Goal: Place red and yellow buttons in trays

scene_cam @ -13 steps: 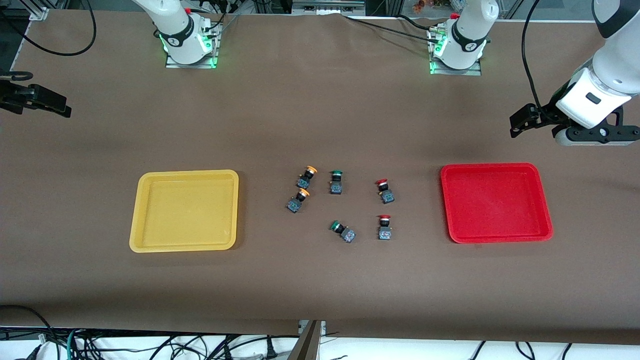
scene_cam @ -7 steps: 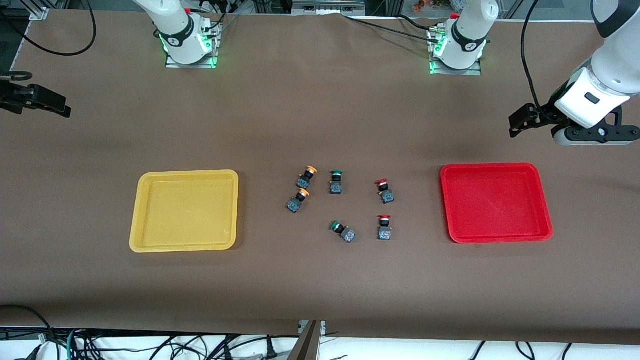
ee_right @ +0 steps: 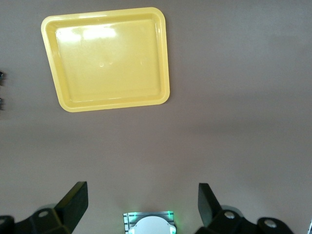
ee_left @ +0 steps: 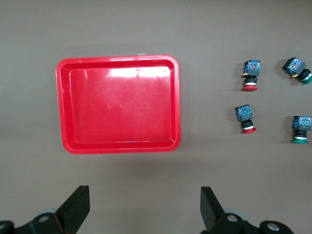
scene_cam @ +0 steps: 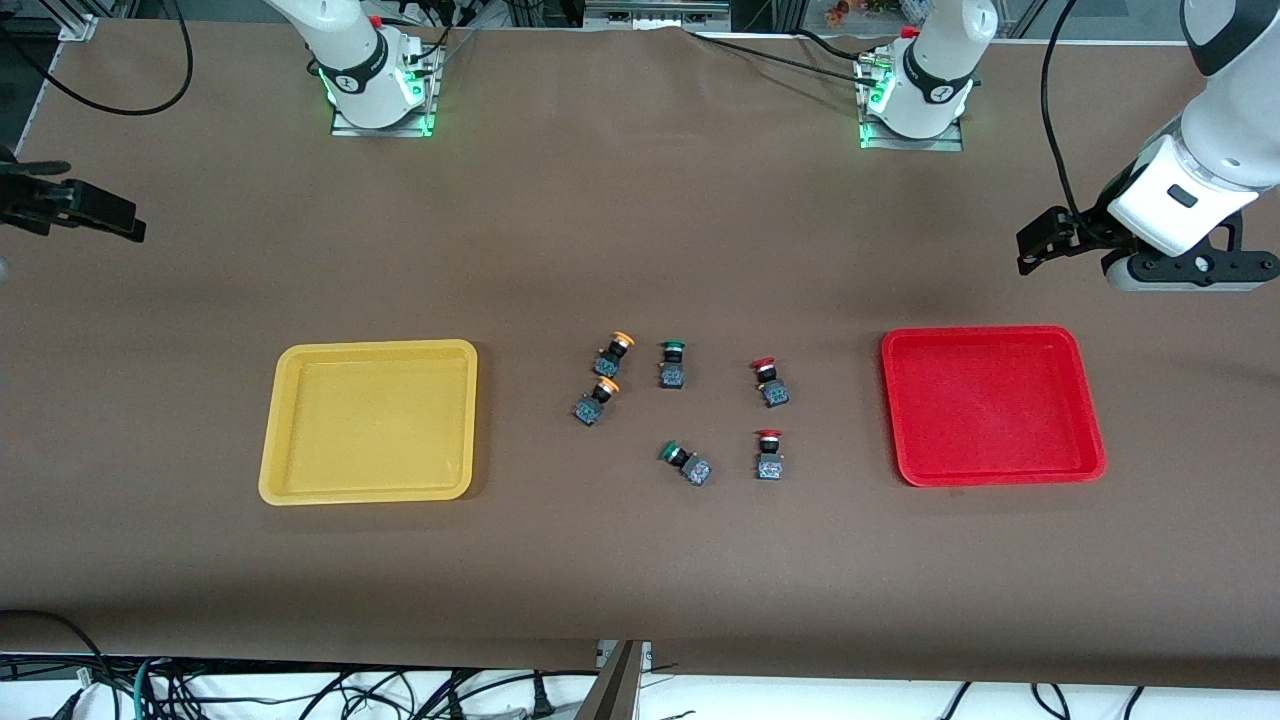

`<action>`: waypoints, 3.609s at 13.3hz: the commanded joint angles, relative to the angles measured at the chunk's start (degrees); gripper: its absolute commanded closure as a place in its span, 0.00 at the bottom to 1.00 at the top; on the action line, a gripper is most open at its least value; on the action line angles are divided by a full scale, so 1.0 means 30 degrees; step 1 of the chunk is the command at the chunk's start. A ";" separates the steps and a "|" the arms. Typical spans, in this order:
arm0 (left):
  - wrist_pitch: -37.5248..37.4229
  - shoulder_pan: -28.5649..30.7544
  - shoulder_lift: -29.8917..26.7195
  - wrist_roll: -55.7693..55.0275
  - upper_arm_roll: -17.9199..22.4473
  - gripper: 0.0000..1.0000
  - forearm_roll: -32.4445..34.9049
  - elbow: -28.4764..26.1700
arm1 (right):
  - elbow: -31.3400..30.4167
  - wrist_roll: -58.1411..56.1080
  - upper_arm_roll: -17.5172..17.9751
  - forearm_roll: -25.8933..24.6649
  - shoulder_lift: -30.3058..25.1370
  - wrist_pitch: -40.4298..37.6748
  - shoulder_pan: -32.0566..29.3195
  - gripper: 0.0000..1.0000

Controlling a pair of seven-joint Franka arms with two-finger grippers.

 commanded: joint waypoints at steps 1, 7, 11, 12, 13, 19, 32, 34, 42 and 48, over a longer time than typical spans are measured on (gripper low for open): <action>-0.0451 0.0013 0.0195 0.0372 -0.0015 0.00 -0.0354 0.0553 | -0.0157 0.0073 0.0116 0.0489 0.0424 0.0294 -0.0179 0.00; -0.0451 0.0013 0.0195 0.0401 0.0015 0.00 -0.0325 0.0524 | -0.0186 0.0452 0.0203 0.1390 0.3207 0.1199 -0.0032 0.00; -0.0451 0.0189 0.0195 0.0519 0.0044 0.00 -0.0324 0.0524 | -0.0273 0.5542 0.0379 0.3887 0.5608 0.3712 0.1073 0.00; -0.0480 0.0189 0.0195 0.0548 0.0073 0.00 -0.0324 0.0495 | -0.0274 0.6625 0.0380 0.3858 0.6078 0.4562 0.2068 0.00; -0.0480 0.0189 0.0195 0.0519 0.0102 0.00 -0.0324 0.0494 | -0.0274 0.8057 0.0380 0.3829 0.6517 0.5411 0.3122 0.00; -0.0335 0.0044 0.0311 0.0314 0.0044 0.00 -0.0324 0.0494 | -0.0274 1.6555 0.0380 0.3770 0.9358 0.9340 0.8924 0.00; 1.1019 -0.6101 1.1377 -0.6823 0.0102 0.00 -0.0884 0.1139 | -0.0274 2.1401 0.0380 0.3740 1.3551 1.4852 1.2887 0.00; 1.2086 -0.6461 1.2407 -0.7331 0.0044 0.00 -0.0881 0.1052 | -0.0274 2.1779 0.0380 0.3800 1.3728 1.5292 1.2947 0.32; 1.2675 -0.7105 1.4140 -0.7420 0.0044 0.75 -0.0676 0.0846 | -0.0127 2.0006 0.0118 0.3827 1.1832 1.2029 1.2481 1.00; 0.7383 -0.6814 1.2153 -0.7188 0.0918 1.00 -0.0501 0.1430 | -0.0593 0.8972 -0.2630 0.3653 1.0037 0.6533 0.7857 1.00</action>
